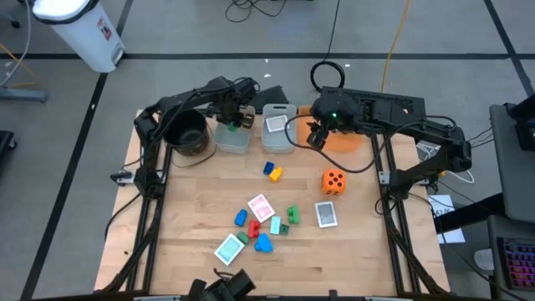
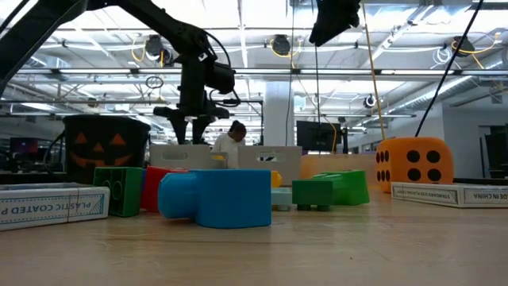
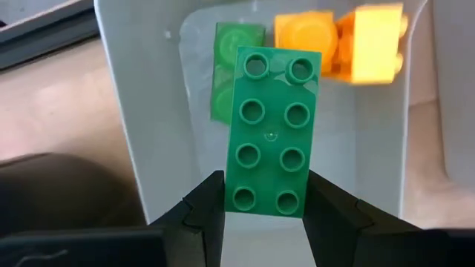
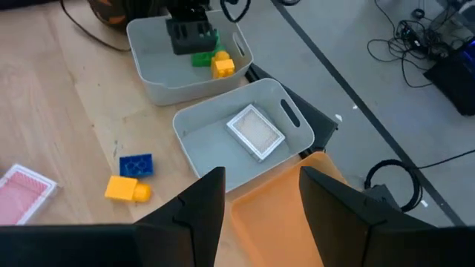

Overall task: Pick & Place Toys
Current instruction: Put the green game piece into the left gray bin

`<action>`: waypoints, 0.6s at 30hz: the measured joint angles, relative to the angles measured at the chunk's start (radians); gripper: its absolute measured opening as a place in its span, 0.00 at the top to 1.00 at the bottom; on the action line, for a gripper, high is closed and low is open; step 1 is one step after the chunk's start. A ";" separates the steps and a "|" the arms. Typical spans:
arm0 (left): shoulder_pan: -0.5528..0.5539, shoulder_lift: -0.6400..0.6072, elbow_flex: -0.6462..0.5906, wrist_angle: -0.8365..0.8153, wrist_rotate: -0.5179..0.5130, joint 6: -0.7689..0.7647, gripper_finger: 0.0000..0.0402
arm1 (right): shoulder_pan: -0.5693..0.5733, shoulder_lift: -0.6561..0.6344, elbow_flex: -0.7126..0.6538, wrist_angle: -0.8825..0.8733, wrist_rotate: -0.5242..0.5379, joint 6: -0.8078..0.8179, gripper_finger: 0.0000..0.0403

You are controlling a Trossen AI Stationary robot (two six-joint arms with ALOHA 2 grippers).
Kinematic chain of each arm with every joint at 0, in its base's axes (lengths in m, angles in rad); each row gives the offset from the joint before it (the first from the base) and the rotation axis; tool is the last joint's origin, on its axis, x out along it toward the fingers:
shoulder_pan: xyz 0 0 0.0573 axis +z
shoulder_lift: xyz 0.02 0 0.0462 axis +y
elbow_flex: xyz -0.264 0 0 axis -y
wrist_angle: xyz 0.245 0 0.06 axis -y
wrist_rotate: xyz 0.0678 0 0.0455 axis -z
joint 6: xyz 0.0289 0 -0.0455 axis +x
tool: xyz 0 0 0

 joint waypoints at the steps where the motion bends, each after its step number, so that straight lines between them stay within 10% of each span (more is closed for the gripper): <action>1: 0.004 0.000 0.000 0.015 0.005 -0.006 0.65 | 0.000 0.000 0.000 0.002 0.000 0.009 0.59; 18: 0.079 0.000 -0.021 0.050 0.051 -0.006 0.65 | 0.002 0.000 0.000 0.008 0.000 0.053 0.59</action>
